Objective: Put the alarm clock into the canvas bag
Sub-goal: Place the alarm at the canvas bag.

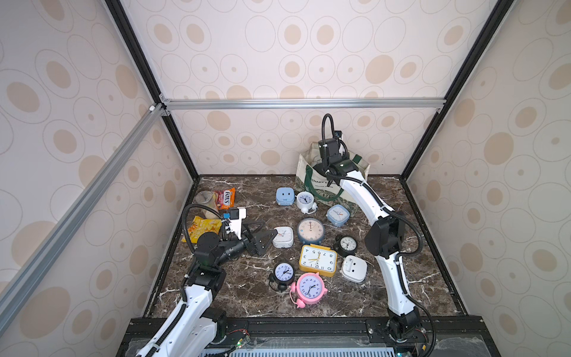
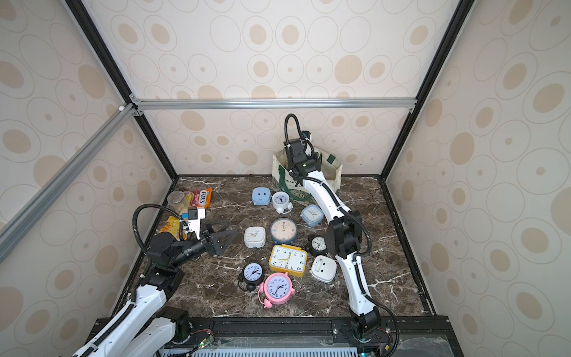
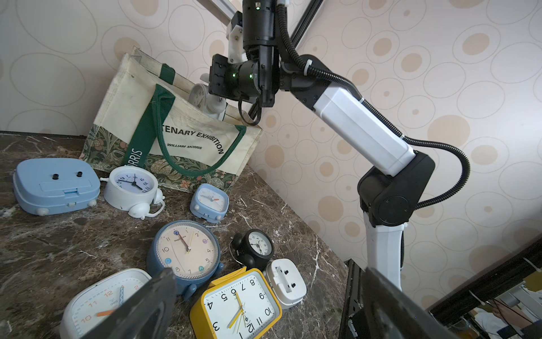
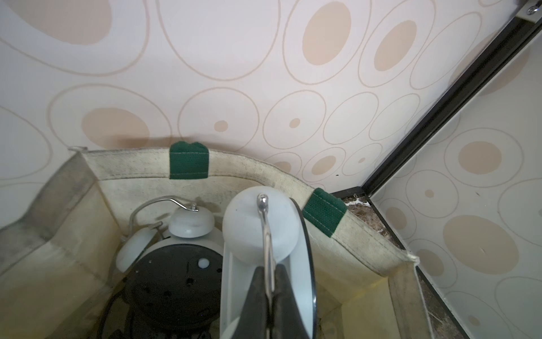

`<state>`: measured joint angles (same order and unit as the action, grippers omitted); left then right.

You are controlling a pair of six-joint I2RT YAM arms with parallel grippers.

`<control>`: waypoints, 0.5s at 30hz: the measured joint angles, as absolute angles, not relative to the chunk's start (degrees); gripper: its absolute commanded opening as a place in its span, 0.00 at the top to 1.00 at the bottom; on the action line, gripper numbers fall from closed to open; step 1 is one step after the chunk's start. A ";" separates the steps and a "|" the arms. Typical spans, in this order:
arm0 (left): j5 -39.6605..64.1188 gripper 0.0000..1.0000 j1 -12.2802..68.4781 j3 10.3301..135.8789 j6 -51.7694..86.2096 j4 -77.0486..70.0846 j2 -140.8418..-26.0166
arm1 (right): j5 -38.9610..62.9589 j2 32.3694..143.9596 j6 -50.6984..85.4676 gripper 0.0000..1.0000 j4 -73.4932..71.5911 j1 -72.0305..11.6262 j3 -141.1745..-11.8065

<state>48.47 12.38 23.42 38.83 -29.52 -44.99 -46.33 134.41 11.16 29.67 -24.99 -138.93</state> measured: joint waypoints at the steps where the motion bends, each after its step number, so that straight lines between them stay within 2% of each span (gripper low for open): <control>1: 48.38 0.02 12.38 23.42 38.72 -29.43 -44.97 | -46.39 134.65 11.14 1.00 29.95 -24.73 -138.93; 12: 46.87 0.02 12.40 23.42 38.09 -28.10 -44.73 | -45.58 139.39 13.65 1.00 34.68 -22.79 -138.96; 13: 46.76 0.02 12.40 23.42 38.09 -28.01 -44.73 | -45.30 139.92 13.91 0.96 35.27 -22.68 -138.96; 15: 46.52 0.02 12.40 23.42 38.04 -27.77 -44.71 | -44.95 140.77 14.46 0.78 36.58 -22.41 -138.96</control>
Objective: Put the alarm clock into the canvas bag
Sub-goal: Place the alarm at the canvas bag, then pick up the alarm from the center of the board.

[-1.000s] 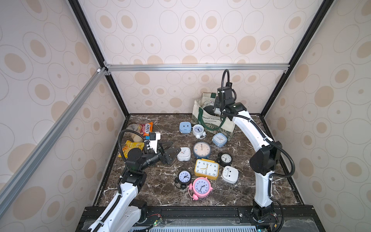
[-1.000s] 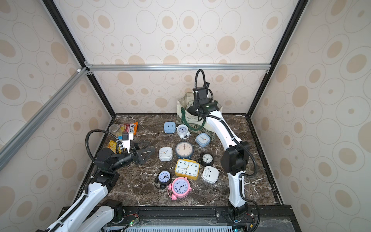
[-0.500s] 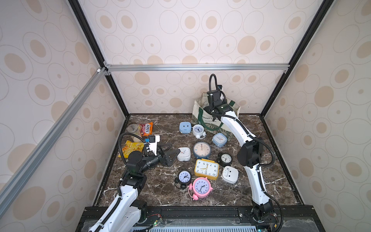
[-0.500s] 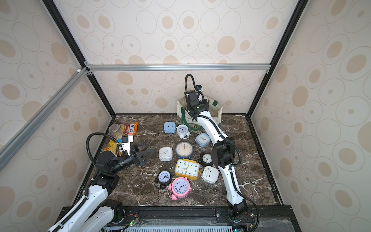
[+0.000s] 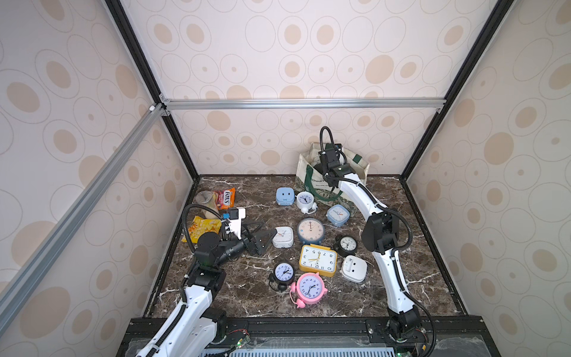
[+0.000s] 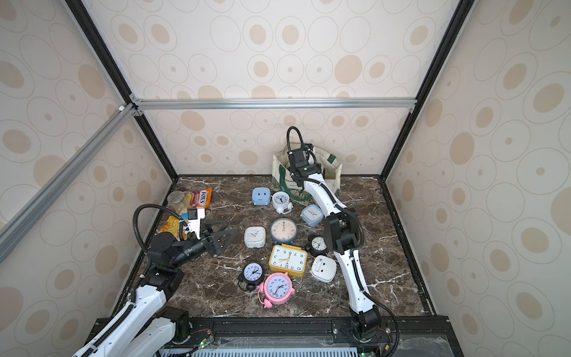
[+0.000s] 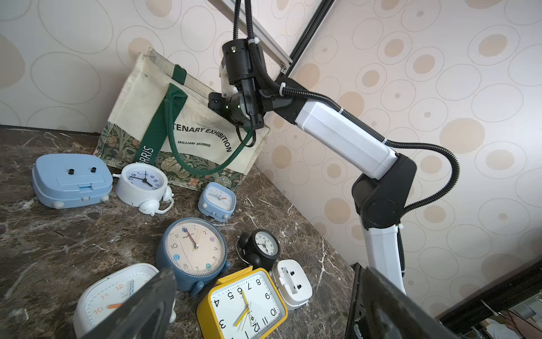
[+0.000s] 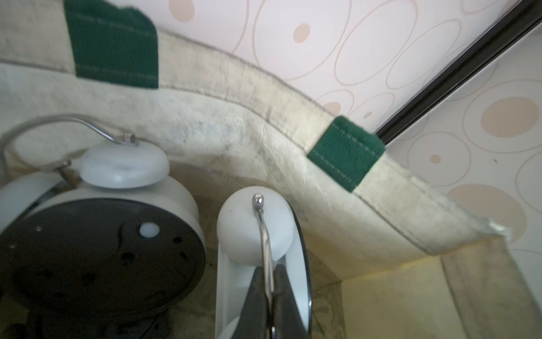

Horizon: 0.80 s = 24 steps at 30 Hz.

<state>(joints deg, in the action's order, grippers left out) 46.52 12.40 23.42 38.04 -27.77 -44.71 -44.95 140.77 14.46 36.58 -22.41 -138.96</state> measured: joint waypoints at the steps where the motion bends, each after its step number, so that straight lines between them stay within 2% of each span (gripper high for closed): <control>1: 46.30 0.02 12.40 23.42 38.00 -27.68 -44.71 | -44.91 141.05 14.74 0.70 37.26 -22.20 -139.24; 3: 45.93 0.02 12.40 23.42 37.87 -27.57 -44.71 | -44.51 141.21 15.59 0.48 37.80 -21.80 -140.09; 4: 45.71 0.02 12.40 23.42 37.78 -27.46 -44.71 | -44.45 141.08 16.03 0.41 37.76 -21.71 -140.22; 7: 44.80 0.02 12.40 23.42 37.45 -26.81 -44.80 | -43.75 139.37 16.64 0.28 36.77 -21.67 -138.41; 17: 37.28 0.02 12.47 27.38 34.94 -13.61 -47.18 | -39.29 121.47 13.28 0.10 27.24 -25.91 -121.89; 24: 26.46 0.02 16.27 37.12 32.53 6.90 -52.23 | -34.72 105.16 11.94 0.00 20.49 -30.02 -108.27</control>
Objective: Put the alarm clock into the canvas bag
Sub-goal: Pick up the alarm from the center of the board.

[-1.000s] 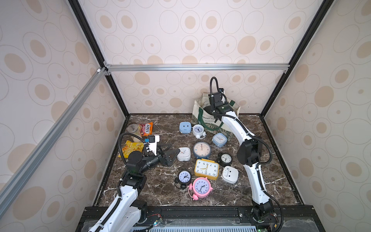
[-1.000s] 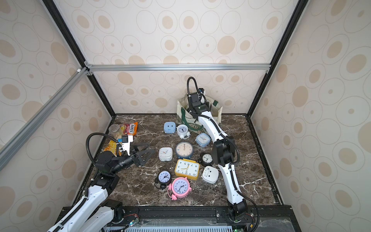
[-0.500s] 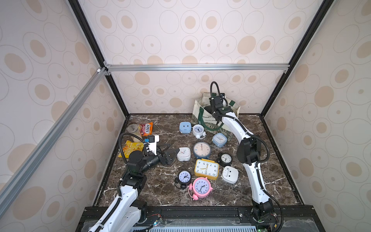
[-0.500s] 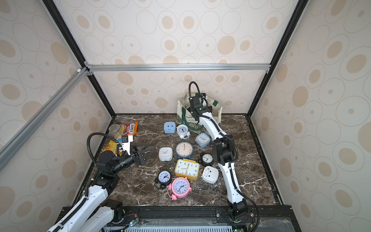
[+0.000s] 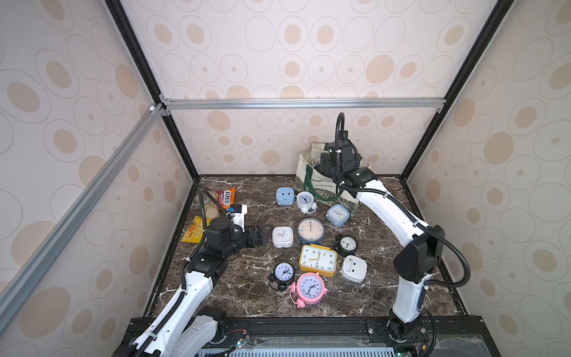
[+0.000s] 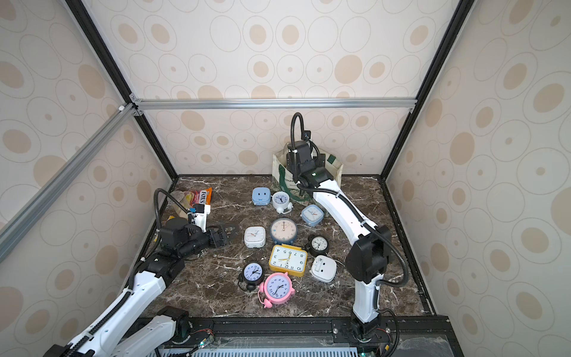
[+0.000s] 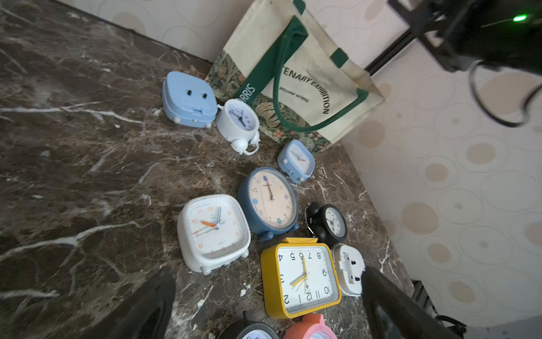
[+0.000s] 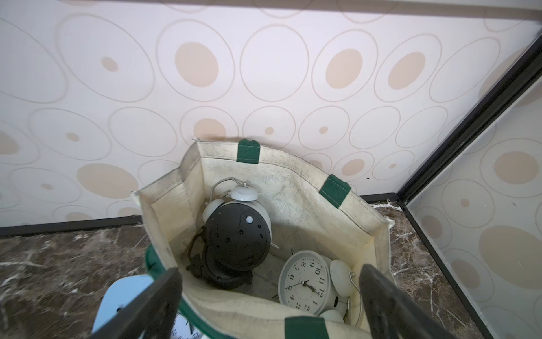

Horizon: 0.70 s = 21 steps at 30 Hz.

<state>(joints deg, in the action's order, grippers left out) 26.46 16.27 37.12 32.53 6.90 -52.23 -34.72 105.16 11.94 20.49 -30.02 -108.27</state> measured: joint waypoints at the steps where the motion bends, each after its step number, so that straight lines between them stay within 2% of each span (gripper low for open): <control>1: 24.80 0.02 17.76 38.00 32.58 8.95 -52.42 | -33.95 102.94 12.12 0.00 19.86 -30.33 -105.95; 6: 16.23 0.02 28.58 39.70 33.56 18.17 -52.38 | -28.42 90.91 14.02 0.00 17.15 -30.94 -91.11; 12: 7.66 0.02 42.17 38.17 37.32 20.99 -56.62 | -22.87 77.67 16.51 0.00 16.27 -31.86 -74.70; 21: -0.89 0.02 52.77 36.12 39.68 21.80 -65.71 | -11.46 61.12 20.47 0.00 16.38 -32.36 -56.53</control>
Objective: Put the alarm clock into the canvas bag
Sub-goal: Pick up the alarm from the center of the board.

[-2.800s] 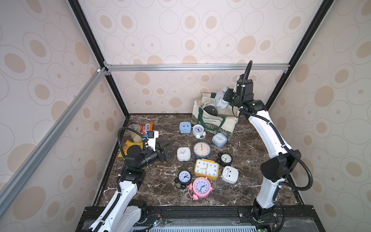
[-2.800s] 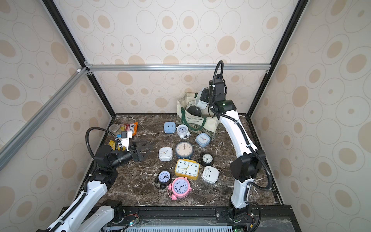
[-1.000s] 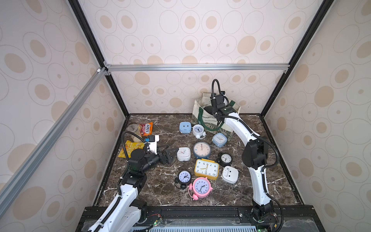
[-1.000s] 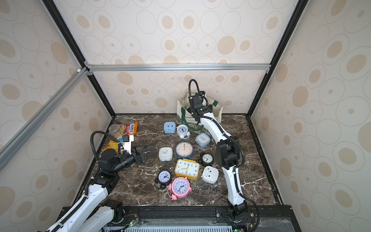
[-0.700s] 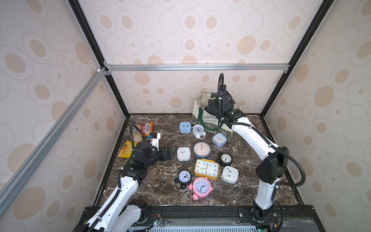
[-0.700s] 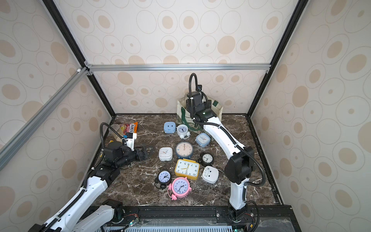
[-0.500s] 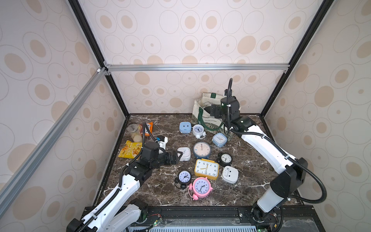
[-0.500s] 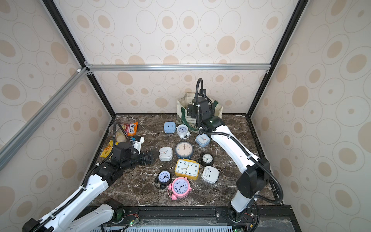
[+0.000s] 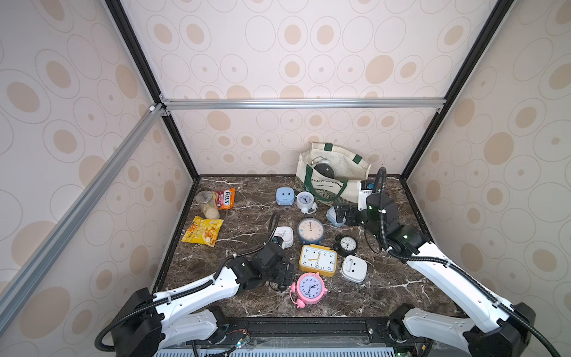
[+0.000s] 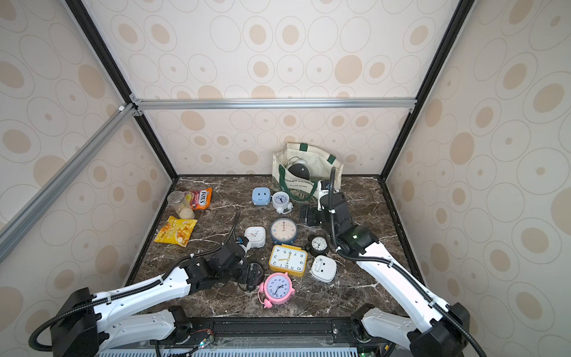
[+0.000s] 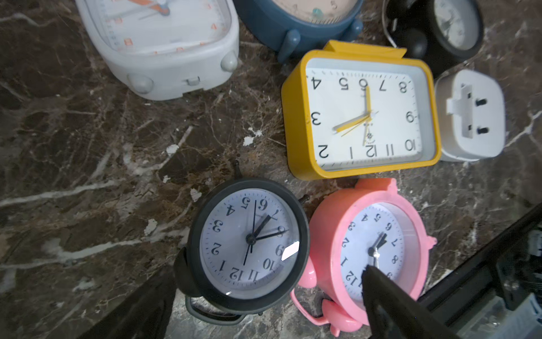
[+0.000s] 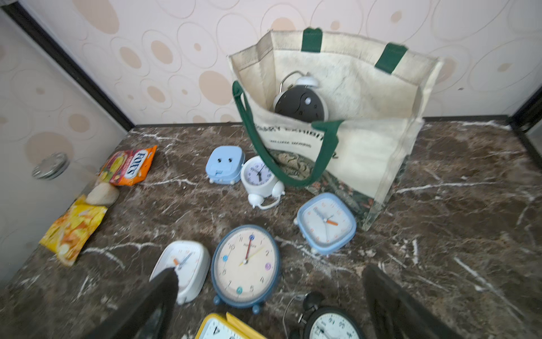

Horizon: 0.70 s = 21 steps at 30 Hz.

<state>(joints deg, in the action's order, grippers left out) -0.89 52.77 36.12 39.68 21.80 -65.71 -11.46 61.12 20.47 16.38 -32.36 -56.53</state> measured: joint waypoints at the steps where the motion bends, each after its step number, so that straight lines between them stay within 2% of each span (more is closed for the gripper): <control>1: -1.56 0.02 53.19 36.12 39.68 21.78 -66.54 | -10.50 59.68 20.80 0.00 16.62 -32.40 -54.83; 9: -4.43 0.02 53.91 36.12 39.13 20.62 -73.01 | -4.14 47.55 23.38 0.00 19.14 -32.51 -45.19; 21: -6.39 0.02 54.13 36.80 38.17 19.31 -77.52 | -2.07 46.63 25.76 0.00 18.79 -32.51 -42.57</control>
